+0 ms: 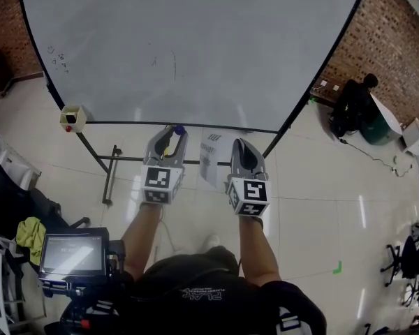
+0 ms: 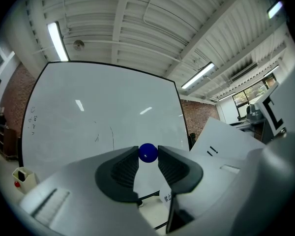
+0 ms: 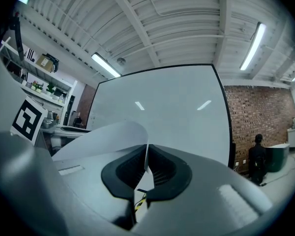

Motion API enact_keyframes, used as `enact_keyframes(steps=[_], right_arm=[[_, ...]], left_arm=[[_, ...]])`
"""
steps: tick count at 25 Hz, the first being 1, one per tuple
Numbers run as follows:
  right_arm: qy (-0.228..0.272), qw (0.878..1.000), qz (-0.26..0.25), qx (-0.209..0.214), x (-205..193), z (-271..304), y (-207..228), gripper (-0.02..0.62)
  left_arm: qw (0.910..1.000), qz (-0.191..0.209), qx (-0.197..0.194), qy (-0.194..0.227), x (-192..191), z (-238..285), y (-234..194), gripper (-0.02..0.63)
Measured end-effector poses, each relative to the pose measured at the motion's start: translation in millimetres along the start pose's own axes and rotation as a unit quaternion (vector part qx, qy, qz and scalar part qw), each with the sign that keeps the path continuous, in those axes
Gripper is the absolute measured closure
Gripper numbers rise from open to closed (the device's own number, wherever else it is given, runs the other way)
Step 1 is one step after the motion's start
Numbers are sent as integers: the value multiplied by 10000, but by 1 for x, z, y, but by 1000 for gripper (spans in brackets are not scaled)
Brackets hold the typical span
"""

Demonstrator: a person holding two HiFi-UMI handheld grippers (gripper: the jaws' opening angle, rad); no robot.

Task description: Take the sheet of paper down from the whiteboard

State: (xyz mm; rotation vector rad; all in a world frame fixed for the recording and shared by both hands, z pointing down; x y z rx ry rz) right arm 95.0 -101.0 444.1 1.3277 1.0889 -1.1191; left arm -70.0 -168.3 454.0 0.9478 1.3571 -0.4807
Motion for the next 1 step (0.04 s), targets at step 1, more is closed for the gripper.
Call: enact_keyframes(steps=[1], right_arm=[[19,10000,7,-8,1,-1,2,581]], left_arm=[[10000,12,4,6,1,1,1,483]])
Point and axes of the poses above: the fingertips, and each gripper's own axes: z forward along the fingers, y to its right, x out of its top, the point moved 2 cm from there along -z, backward along the fingers, and after that the axes turned 13 degrees about z, right-handed, at the moved point
